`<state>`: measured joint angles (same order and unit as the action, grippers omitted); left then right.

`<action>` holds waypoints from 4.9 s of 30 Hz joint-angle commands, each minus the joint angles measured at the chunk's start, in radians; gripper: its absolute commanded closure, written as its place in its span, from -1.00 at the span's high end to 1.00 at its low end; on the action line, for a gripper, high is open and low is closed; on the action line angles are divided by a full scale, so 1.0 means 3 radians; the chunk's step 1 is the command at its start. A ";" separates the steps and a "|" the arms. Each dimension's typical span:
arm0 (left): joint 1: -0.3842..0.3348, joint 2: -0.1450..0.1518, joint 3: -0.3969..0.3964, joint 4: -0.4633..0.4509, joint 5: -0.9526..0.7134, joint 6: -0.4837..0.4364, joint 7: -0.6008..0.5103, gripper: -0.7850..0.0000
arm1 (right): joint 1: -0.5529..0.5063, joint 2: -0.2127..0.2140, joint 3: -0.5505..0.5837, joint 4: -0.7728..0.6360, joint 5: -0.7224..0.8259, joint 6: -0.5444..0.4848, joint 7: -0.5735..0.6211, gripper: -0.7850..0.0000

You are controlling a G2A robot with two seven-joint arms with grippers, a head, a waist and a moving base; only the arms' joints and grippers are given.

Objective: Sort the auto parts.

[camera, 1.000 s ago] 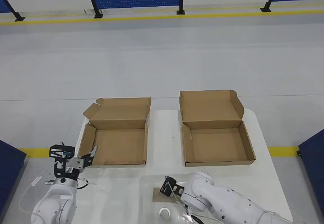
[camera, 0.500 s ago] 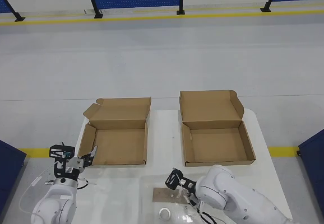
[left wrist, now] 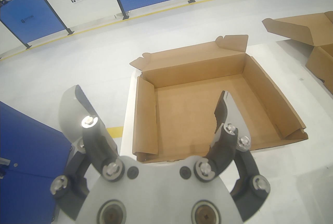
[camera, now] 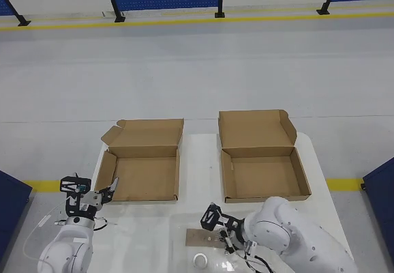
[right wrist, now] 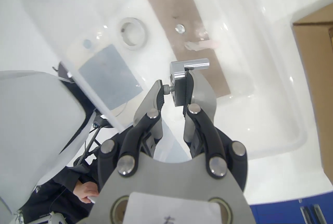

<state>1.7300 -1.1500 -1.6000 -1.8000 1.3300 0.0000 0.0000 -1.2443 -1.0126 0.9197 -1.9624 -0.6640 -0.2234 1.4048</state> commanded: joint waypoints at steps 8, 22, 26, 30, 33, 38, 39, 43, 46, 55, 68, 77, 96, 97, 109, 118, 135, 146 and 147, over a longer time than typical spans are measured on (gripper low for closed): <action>0.0000 0.0000 0.0000 0.0000 0.0000 0.0000 0.0000 1.00 | -0.0404 0.0255 0.0803 0.0088 0.1504 -0.0812 -0.0171 -1.00; 0.0000 0.0000 0.0000 0.0000 0.0000 0.0000 0.0000 1.00 | -0.0451 0.0313 0.0759 0.0087 0.1586 -0.0866 -0.0354 -1.00; 0.0000 0.0000 0.0000 0.0000 0.0000 0.0000 0.0000 1.00 | -0.0454 0.0342 0.0876 0.0246 0.2010 -0.1035 -0.0396 -1.00; 0.0000 0.0000 0.0000 0.0000 0.0000 0.0000 0.0000 1.00 | -0.0511 0.0446 0.0994 0.0303 0.2532 -0.1159 -0.0518 -1.00; 0.0000 0.0000 0.0000 0.0000 0.0000 0.0000 0.0000 1.00 | -0.0557 0.0556 0.1043 0.0301 0.2874 -0.1279 -0.0638 -1.00; 0.0000 0.0000 0.0000 0.0000 0.0000 0.0000 0.0000 1.00 | -0.0573 0.0761 0.1022 0.0280 0.3306 -0.1459 -0.0818 -1.00; 0.0000 0.0000 0.0000 0.0000 0.0000 0.0000 0.0000 1.00 | -0.0558 0.0801 0.1009 0.0287 0.3327 -0.1487 -0.0845 -1.00; 0.0000 0.0000 0.0000 0.0000 0.0000 0.0000 0.0000 1.00 | -0.0537 0.0841 0.1016 0.0360 0.3304 -0.1517 -0.0875 -1.00; 0.0000 0.0000 0.0000 0.0000 0.0000 0.0000 0.0000 1.00 | -0.0537 0.0841 0.1016 0.0360 0.3304 -0.1517 -0.0875 -1.00; 0.0000 0.0000 0.0000 0.0000 0.0000 0.0000 0.0000 1.00 | -0.0583 0.0827 0.0873 0.0379 0.4100 -0.1658 -0.1018 -1.00; 0.0000 0.0000 0.0000 0.0000 0.0000 0.0000 0.0000 1.00 | -0.0479 0.0881 0.0833 0.0181 0.5297 -0.1704 -0.1061 -1.00; 0.0000 0.0000 0.0000 0.0000 0.0000 0.0000 0.0000 1.00 | -0.0457 0.0873 0.0864 0.0156 0.5391 -0.1662 -0.1020 -1.00; 0.0000 0.0000 0.0000 0.0000 0.0000 0.0000 0.0000 1.00 | -0.0256 0.0550 0.0751 -0.0136 0.6823 -0.1194 -0.0553 -1.00; 0.0000 0.0000 0.0000 0.0000 0.0000 0.0000 0.0000 1.00 | -0.0256 0.0550 0.0751 -0.0136 0.6823 -0.1194 -0.0553 -1.00; 0.0000 0.0000 0.0000 0.0000 0.0000 0.0000 0.0000 1.00 | -0.0299 0.0460 0.0687 -0.0251 0.7311 -0.1013 -0.0552 -1.00; 0.0000 0.0000 0.0000 0.0000 0.0000 0.0000 0.0000 1.00 | -0.0314 0.0366 0.0647 -0.0202 0.7714 -0.0881 -0.0441 -1.00; 0.0000 0.0000 0.0000 0.0000 0.0000 0.0000 0.0000 1.00 | -0.0472 0.0396 0.1092 -0.0442 0.6247 -0.0446 -0.1132 -1.00; 0.0000 0.0000 0.0000 0.0000 0.0000 0.0000 0.0000 1.00 | -0.0566 0.0269 0.1013 -0.0453 0.7098 -0.0662 -0.0873 -1.00; 0.0000 0.0000 0.0000 0.0000 0.0000 0.0000 0.0000 1.00 | -0.0561 0.0257 0.1005 -0.0440 0.7138 -0.0659 -0.0841 -1.00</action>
<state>1.7300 -1.1500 -1.6000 -1.8000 1.3300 0.0000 0.0000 -1.4142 -0.9319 1.2238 -2.0987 1.4575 -0.4213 1.1413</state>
